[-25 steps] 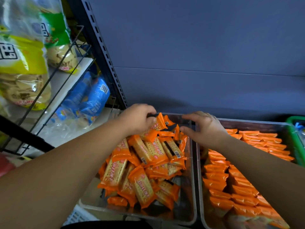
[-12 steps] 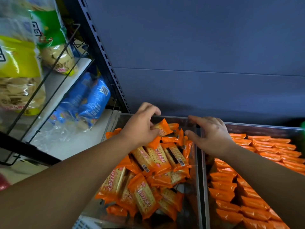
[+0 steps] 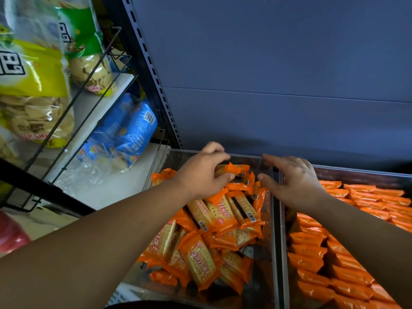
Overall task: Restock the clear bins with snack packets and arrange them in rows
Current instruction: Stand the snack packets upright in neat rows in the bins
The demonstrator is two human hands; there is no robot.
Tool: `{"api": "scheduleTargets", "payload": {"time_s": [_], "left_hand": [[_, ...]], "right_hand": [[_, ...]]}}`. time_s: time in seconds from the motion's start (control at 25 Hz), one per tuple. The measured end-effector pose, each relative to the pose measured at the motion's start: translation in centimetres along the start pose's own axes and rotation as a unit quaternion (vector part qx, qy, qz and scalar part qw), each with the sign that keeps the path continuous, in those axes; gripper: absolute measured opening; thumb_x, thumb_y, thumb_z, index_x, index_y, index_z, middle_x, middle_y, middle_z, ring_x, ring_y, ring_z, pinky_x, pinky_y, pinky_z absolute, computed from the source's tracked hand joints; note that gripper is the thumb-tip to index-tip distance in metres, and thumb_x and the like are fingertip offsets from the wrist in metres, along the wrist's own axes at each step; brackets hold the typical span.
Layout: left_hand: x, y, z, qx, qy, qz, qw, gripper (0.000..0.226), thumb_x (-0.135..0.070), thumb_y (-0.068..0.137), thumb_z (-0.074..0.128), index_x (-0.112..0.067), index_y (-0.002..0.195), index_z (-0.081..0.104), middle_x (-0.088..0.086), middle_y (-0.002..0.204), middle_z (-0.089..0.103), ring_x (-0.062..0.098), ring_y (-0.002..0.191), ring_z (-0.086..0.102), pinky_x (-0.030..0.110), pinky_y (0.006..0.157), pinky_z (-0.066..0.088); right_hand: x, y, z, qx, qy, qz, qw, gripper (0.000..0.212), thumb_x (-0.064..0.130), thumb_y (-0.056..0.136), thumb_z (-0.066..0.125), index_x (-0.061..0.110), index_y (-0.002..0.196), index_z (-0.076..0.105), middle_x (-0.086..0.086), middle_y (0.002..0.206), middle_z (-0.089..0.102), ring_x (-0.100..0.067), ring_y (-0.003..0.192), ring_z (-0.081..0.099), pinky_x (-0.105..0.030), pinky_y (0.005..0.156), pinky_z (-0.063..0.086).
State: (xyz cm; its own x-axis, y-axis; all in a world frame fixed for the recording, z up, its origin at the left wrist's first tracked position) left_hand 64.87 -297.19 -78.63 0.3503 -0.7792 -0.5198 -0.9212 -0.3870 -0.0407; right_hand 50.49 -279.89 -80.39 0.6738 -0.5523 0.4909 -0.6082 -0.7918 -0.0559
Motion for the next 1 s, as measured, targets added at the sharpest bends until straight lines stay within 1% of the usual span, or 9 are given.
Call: {"api": "scheduleTargets", "payload": {"time_s": [0.08,0.16,0.28,0.4,0.52,0.64,0.8,0.88,1.0], "left_hand": [[-0.4,-0.3,-0.3,-0.013,0.006,0.026,1.000,0.062,-0.056,0.091,0.072,-0.021,0.141,0.060,-0.012,0.136,0.043,0.010,0.092,0.063,0.031,0.086,0.056],[-0.5,-0.3,0.2,0.015,0.014,0.036,0.999,0.070,-0.069,0.086,0.068,-0.023,0.138,0.062,-0.011,0.129,0.052,0.010,0.105,0.062,0.037,0.090,0.057],[0.0,0.2,1.6,0.093,0.085,-0.002,0.992,0.099,-0.084,0.077,0.063,-0.027,0.156,0.044,-0.006,0.148,0.051,0.016,0.137,0.048,0.045,0.108,0.049],[-0.4,0.8,2.5,0.144,0.134,-0.007,0.981,0.110,-0.085,0.072,0.068,-0.027,0.160,0.036,-0.005,0.145,0.043,0.020,0.136,0.043,0.045,0.108,0.047],[-0.7,1.4,3.0,0.159,0.147,-0.013,0.976,0.096,-0.078,0.074,0.073,-0.027,0.151,0.048,-0.004,0.132,0.040,0.020,0.123,0.048,0.041,0.098,0.051],[-1.1,1.6,3.1,0.146,0.153,-0.018,0.977,0.071,-0.067,0.081,0.075,-0.028,0.138,0.059,-0.005,0.125,0.052,0.018,0.115,0.053,0.040,0.091,0.054],[-1.6,1.6,2.7,0.110,0.145,-0.015,0.983,0.020,-0.048,0.098,0.064,-0.030,0.106,0.064,-0.005,0.097,0.065,0.023,0.093,0.064,0.038,0.073,0.054],[-1.7,1.6,1.6,0.068,0.092,-0.003,0.993,0.013,-0.041,0.100,0.063,-0.032,0.108,0.067,-0.006,0.094,0.068,0.022,0.091,0.066,0.038,0.074,0.054],[-2.2,1.1,-1.6,-0.022,-0.015,0.013,1.000,0.024,-0.034,0.099,0.065,-0.030,0.121,0.072,-0.007,0.100,0.075,0.017,0.091,0.070,0.034,0.082,0.057]], "right_hand": [[-0.1,0.1,0.0,-0.004,0.000,-0.004,1.000,0.061,0.053,0.099,0.057,0.032,0.155,0.045,0.002,0.143,0.060,-0.022,0.143,0.041,-0.042,0.122,0.020],[-0.1,0.0,0.1,-0.007,0.001,-0.005,1.000,0.061,0.053,0.098,0.058,0.032,0.154,0.046,0.003,0.142,0.061,-0.022,0.142,0.042,-0.042,0.121,0.021],[-0.2,0.1,0.2,-0.013,0.004,-0.002,1.000,0.060,0.052,0.098,0.058,0.032,0.153,0.047,0.002,0.143,0.060,-0.022,0.142,0.042,-0.044,0.122,0.021],[-0.2,0.1,0.1,-0.011,0.002,0.003,1.000,0.059,0.053,0.099,0.058,0.033,0.153,0.047,0.003,0.142,0.061,-0.022,0.142,0.042,-0.045,0.122,0.022],[-0.2,0.2,0.1,-0.010,0.004,0.000,1.000,0.058,0.051,0.099,0.059,0.032,0.152,0.048,0.004,0.140,0.062,-0.022,0.141,0.043,-0.044,0.121,0.021],[-0.1,0.2,0.0,-0.008,0.007,0.002,1.000,0.057,0.048,0.099,0.061,0.032,0.152,0.049,0.004,0.139,0.062,-0.022,0.140,0.044,-0.043,0.121,0.021],[-0.4,0.4,0.1,0.002,0.007,0.004,1.000,0.058,0.051,0.097,0.060,0.032,0.151,0.050,0.003,0.137,0.064,-0.024,0.138,0.046,-0.047,0.120,0.026],[-0.5,0.3,0.2,0.020,0.005,0.001,1.000,0.059,0.053,0.097,0.060,0.031,0.151,0.050,0.003,0.139,0.063,-0.025,0.139,0.047,-0.049,0.120,0.029],[0.6,0.1,-1.0,0.004,0.054,-0.019,0.998,0.058,0.040,0.095,0.069,0.022,0.148,0.054,-0.003,0.141,0.061,-0.027,0.138,0.049,-0.053,0.118,0.034]]}}
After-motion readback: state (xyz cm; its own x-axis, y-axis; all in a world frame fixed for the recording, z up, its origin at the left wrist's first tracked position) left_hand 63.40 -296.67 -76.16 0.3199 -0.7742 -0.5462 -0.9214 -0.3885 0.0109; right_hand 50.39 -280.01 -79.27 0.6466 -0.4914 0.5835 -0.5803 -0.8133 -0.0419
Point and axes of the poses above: each hand's wrist, its own y-axis towards the middle knuckle, its own z-axis out of the palm, x = y × z, the point moved 6 cm from there along y, towards the middle knuckle
